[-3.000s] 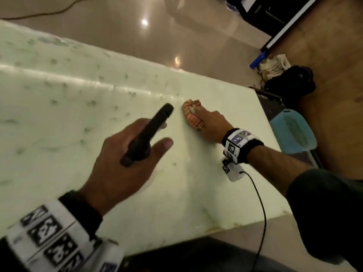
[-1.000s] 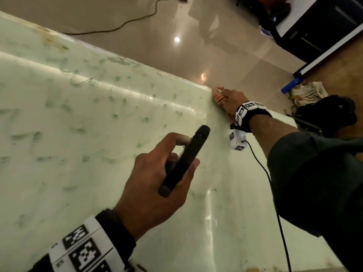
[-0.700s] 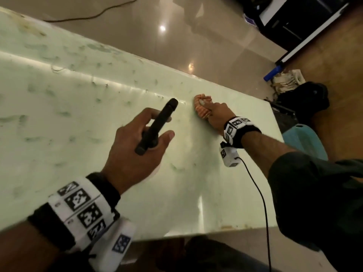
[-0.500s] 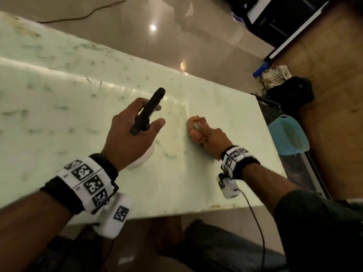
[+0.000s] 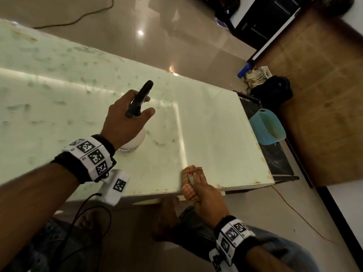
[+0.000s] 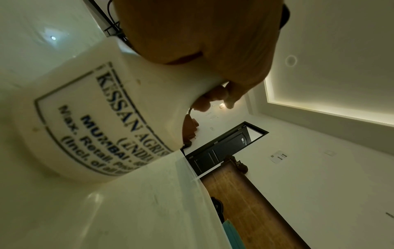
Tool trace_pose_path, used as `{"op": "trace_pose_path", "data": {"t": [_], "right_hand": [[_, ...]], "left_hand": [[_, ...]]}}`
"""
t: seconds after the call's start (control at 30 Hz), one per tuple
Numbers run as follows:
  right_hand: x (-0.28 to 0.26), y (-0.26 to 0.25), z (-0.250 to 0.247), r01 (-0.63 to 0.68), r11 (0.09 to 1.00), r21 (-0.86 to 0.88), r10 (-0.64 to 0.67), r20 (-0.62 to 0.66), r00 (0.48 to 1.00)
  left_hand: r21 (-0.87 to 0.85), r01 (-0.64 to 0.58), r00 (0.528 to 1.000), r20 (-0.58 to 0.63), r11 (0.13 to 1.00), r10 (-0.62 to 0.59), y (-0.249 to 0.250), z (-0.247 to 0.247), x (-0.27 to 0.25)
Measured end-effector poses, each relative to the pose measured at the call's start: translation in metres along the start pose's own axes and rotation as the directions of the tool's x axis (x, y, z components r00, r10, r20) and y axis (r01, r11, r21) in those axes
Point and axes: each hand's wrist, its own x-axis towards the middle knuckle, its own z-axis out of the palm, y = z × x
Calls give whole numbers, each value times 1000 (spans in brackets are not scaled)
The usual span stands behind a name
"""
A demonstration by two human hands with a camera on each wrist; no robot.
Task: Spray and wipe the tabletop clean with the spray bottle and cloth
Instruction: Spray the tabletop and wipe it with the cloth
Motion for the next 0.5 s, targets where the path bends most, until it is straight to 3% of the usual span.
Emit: {"op": "trace_pose_path", "data": {"t": [0.17,0.27,0.33,0.5], "right_hand": [[26,-16,-9,-183,981,-58,184,22,983],[63,-31,-27,-233,972,-38,231,-53,971],[96,-41,-44,-195,981,-7,193,-75,978],[189,-50,-84,-80,989,-127,65,-123,990]], "left_hand": [[2,9,1000,-4,1000,-9,-1,1,1],[8,6,1000,-3,1000,-6,-1,1,1],[15,-6,1000,-9,1000,7,-1,2,1],[17,-5,999,-35,1000,6,-5,5,0]]}}
